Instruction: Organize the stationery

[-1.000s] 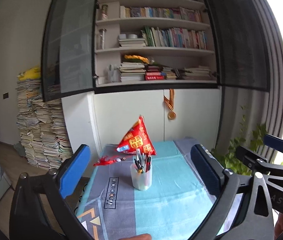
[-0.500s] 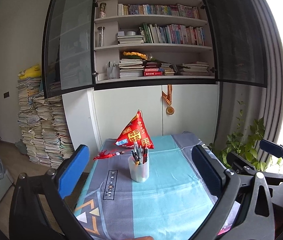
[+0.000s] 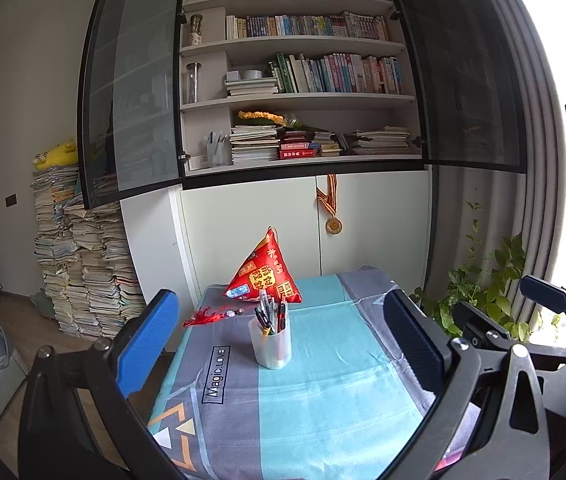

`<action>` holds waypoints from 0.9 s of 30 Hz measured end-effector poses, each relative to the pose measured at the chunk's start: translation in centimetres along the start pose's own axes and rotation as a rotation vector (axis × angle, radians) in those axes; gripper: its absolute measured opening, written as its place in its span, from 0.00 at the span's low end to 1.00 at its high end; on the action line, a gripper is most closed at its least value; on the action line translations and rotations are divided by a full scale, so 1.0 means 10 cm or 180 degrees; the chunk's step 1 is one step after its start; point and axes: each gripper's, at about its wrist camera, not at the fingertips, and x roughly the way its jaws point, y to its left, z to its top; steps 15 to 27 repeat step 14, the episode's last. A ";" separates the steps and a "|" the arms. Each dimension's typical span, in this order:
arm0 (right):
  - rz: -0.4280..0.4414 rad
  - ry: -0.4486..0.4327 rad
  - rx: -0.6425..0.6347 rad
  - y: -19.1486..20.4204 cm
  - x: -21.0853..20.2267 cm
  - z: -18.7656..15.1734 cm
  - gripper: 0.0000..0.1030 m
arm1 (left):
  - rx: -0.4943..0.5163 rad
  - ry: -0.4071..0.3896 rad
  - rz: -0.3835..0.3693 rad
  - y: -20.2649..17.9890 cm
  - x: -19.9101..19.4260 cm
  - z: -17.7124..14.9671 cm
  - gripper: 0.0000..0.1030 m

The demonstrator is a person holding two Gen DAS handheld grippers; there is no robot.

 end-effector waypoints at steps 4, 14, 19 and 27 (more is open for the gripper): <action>-0.0001 0.0022 0.0069 -0.07 0.00 0.00 0.79 | 0.0019 -0.0004 0.0006 -0.02 -0.01 0.01 0.99; 0.0010 0.0046 0.0088 -0.11 0.02 -0.02 0.79 | 0.0026 0.0046 0.0009 -0.06 0.03 0.00 0.99; 0.0010 0.0046 0.0088 -0.11 0.02 -0.02 0.79 | 0.0026 0.0046 0.0009 -0.06 0.03 0.00 0.99; 0.0010 0.0046 0.0088 -0.11 0.02 -0.02 0.79 | 0.0026 0.0046 0.0009 -0.06 0.03 0.00 0.99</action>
